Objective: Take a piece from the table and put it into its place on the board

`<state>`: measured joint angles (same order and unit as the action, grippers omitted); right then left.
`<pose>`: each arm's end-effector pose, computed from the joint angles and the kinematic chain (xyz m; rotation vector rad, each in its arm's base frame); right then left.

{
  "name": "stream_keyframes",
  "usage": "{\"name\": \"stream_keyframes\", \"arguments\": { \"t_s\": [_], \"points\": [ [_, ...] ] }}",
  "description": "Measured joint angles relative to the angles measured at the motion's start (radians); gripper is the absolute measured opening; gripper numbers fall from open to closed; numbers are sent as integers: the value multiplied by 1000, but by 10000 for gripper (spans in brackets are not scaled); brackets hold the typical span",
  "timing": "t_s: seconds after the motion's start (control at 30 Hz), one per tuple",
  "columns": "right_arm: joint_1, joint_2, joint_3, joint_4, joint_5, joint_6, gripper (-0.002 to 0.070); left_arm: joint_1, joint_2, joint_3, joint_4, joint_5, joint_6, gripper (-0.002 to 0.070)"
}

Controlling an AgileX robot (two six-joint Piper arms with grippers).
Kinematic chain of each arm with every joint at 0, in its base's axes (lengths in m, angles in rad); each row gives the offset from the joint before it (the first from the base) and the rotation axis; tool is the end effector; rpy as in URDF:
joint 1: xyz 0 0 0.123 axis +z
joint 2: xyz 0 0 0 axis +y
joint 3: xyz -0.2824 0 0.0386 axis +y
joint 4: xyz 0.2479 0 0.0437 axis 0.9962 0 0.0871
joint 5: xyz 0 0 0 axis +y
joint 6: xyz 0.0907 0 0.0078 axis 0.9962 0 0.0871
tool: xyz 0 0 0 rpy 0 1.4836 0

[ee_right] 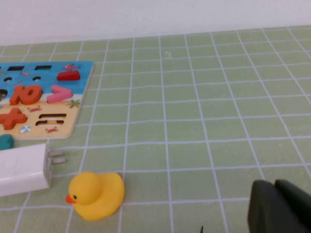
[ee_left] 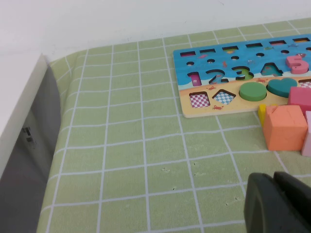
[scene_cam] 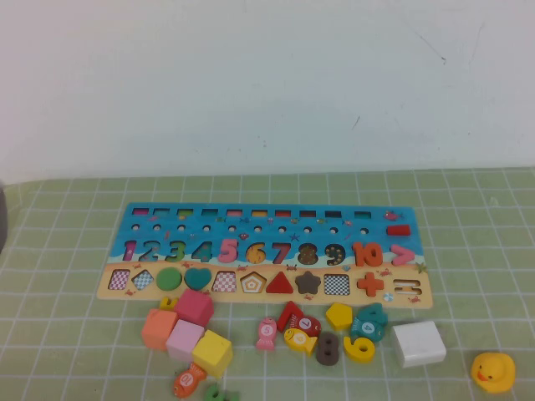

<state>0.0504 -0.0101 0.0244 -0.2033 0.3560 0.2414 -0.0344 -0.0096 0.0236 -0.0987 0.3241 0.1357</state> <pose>0.0533 -0.0037 0.1740 0.0493 1.8458 0.0054 0.0537 -0.0047 0.1765 0.0918 1.8178 -0.0231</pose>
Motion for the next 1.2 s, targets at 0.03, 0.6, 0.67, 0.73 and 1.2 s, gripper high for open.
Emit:
{"name": "stream_keyframes", "arguments": {
  "t_s": [0.03,0.6,0.67,0.73,1.2],
  "points": [
    [0,0,0,0,0,0,-1,0,0,0,0,0,0,-1],
    [0,0,0,2,0,0,-1,0,0,0,0,0,0,-1],
    [0,0,0,2,0,0,-1,0,0,0,0,0,0,-1],
    [0,0,0,2,0,0,-1,0,0,0,0,0,0,-1],
    [0,0,0,238,-17,177,-1,0,0,0,0,0,0,-1]
  ]
}}
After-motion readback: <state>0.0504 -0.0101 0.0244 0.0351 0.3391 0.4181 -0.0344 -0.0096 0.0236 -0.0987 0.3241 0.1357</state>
